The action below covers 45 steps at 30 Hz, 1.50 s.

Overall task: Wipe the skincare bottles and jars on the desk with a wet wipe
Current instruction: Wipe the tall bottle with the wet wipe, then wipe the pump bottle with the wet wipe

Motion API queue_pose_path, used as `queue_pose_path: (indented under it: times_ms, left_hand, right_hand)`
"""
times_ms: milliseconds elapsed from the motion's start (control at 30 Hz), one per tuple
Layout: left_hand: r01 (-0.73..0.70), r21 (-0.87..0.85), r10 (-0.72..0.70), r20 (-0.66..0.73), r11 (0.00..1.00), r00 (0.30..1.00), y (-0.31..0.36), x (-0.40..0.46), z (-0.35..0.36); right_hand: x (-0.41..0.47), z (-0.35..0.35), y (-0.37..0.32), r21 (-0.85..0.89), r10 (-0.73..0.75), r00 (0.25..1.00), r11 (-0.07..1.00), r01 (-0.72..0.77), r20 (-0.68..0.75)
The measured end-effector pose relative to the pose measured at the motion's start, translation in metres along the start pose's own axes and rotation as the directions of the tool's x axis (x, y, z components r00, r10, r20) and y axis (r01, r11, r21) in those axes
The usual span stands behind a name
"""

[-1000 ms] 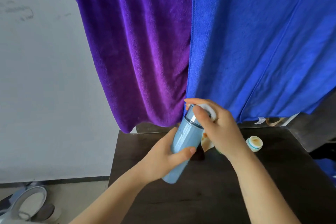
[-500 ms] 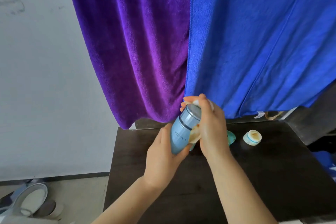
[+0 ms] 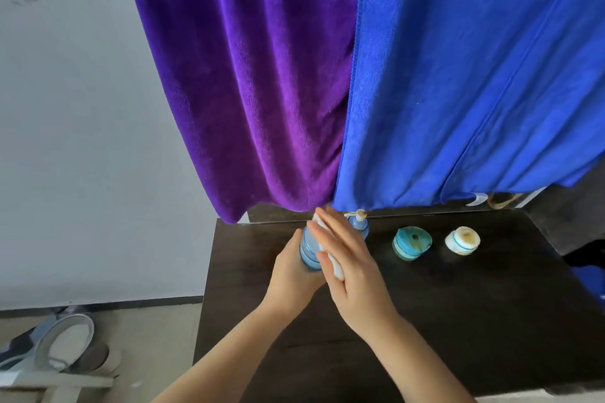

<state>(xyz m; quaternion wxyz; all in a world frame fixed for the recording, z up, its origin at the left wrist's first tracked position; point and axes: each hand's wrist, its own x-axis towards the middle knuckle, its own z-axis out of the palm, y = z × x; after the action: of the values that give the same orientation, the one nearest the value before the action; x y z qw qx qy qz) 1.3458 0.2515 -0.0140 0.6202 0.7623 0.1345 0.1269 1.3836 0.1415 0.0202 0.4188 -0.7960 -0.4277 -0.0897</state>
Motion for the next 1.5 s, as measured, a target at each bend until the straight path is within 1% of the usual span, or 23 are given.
queue_pose_path:
  times_ms: [100,167,200,233,267,333,367,400,433,600,733,833,867,900,967,1033,1100,1167,1300,1333,1433,1467,1500]
  left_hand:
    - [0.088,0.039,-0.087,-0.028,0.995,0.996,-0.025,0.008,0.002]
    - [0.175,0.073,-0.167,-0.102,0.982,0.981,-0.037,0.016,0.0]
    - [0.219,0.067,-0.208,-0.143,0.973,0.968,-0.043,0.021,-0.002]
    - [0.25,0.055,-0.238,-0.171,0.967,0.956,-0.048,0.026,-0.005]
    - [0.269,0.048,-0.256,-0.186,0.962,0.949,-0.053,0.031,-0.009]
    - [0.282,0.056,-0.266,-0.2,0.958,0.943,-0.063,0.039,-0.014]
    - [0.287,0.061,-0.27,-0.202,0.956,0.941,-0.067,0.042,-0.015]
    - [0.285,0.066,-0.267,-0.207,0.956,0.941,-0.071,0.044,-0.015]
    - [0.288,0.076,-0.267,-0.212,0.955,0.94,-0.075,0.045,-0.015]
    - [0.31,0.053,-0.288,-0.247,0.949,0.925,-0.089,0.044,-0.015]
    - [0.336,0.053,-0.322,-0.18,0.94,0.93,-0.091,0.046,-0.018]
    - [0.368,0.085,-0.321,-0.332,0.926,0.887,-0.094,0.022,-0.016]
    - [0.378,0.091,-0.319,-0.379,0.921,0.869,-0.092,0.009,-0.012]
    - [0.381,0.077,-0.331,-0.359,0.921,0.873,-0.086,-0.003,-0.005]
    - [0.334,0.076,-0.318,-0.175,0.939,0.932,-0.074,-0.008,0.018]
    - [0.264,0.119,-0.265,-0.006,0.957,0.964,-0.066,0.012,0.041]
    - [0.23,0.18,-0.243,0.053,0.956,0.969,-0.061,0.042,0.063]
    - [0.231,0.192,-0.247,0.06,0.954,0.967,-0.058,0.065,0.077]
    - [0.262,0.193,-0.279,0.061,0.945,0.958,-0.063,0.083,0.088]
    - [0.266,0.175,-0.279,0.054,0.948,0.959,-0.063,0.083,0.089]
    - [0.184,0.136,-0.19,0.033,0.974,0.981,-0.051,0.077,0.098]
    - [0.14,0.126,-0.146,0.046,0.982,0.988,-0.043,0.072,0.105]
    - [0.089,0.116,-0.098,0.073,0.989,0.992,-0.033,0.067,0.114]
  right_hand:
    - [-0.022,0.002,0.018,0.01,0.09,0.994,0.996,-0.09,0.057]
    - [-0.038,0.001,0.028,0.097,0.308,0.951,0.946,-0.309,0.033]
    - [-0.043,-0.002,0.031,0.201,0.473,0.881,0.862,-0.466,0.016]
    - [-0.046,-0.005,0.033,0.334,0.635,0.771,0.716,-0.613,0.052]
    - [-0.048,-0.009,0.036,0.476,0.76,0.639,0.519,-0.71,0.123]
    - [-0.048,-0.015,0.042,0.689,0.874,0.383,0.081,-0.72,0.299]
    - [-0.048,-0.019,0.041,0.732,0.878,0.301,-0.079,-0.677,0.373]
    - [-0.048,-0.023,0.038,0.753,0.871,0.254,-0.178,-0.633,0.42]
    - [-0.051,-0.026,0.037,0.765,0.866,0.232,-0.231,-0.601,0.443]
    - [-0.072,-0.026,0.037,0.827,0.861,0.273,-0.253,-0.502,0.428]
    - [-0.074,-0.019,0.045,0.787,0.894,0.214,-0.209,-0.581,0.395]
    - [-0.068,-0.019,0.046,0.733,0.937,0.128,-0.165,-0.66,0.326]
    - [-0.066,-0.02,0.045,0.719,0.952,0.134,-0.112,-0.686,0.276]
    - [-0.066,-0.021,0.044,0.701,0.964,0.154,-0.043,-0.712,0.216]
    - [-0.065,-0.023,0.04,0.648,0.981,0.167,0.064,-0.759,0.099]
    - [-0.068,-0.026,0.041,0.672,0.982,0.184,0.109,-0.732,0.041]
    - [-0.075,-0.031,0.043,0.729,0.968,0.243,0.128,-0.672,0.055]
    - [-0.082,-0.037,0.048,0.794,0.958,0.261,0.065,-0.605,0.12]
    - [-0.087,-0.057,0.068,0.871,0.921,0.171,-0.252,-0.422,0.349]
    - [-0.086,-0.061,0.075,0.869,0.906,0.172,-0.297,-0.396,0.388]
    - [-0.076,-0.081,0.094,0.875,0.923,0.182,-0.239,-0.42,0.34]
    - [-0.068,-0.091,0.099,0.88,0.922,0.205,-0.218,-0.421,0.327]
    - [-0.063,-0.103,0.103,0.868,0.909,0.272,-0.162,-0.469,0.316]
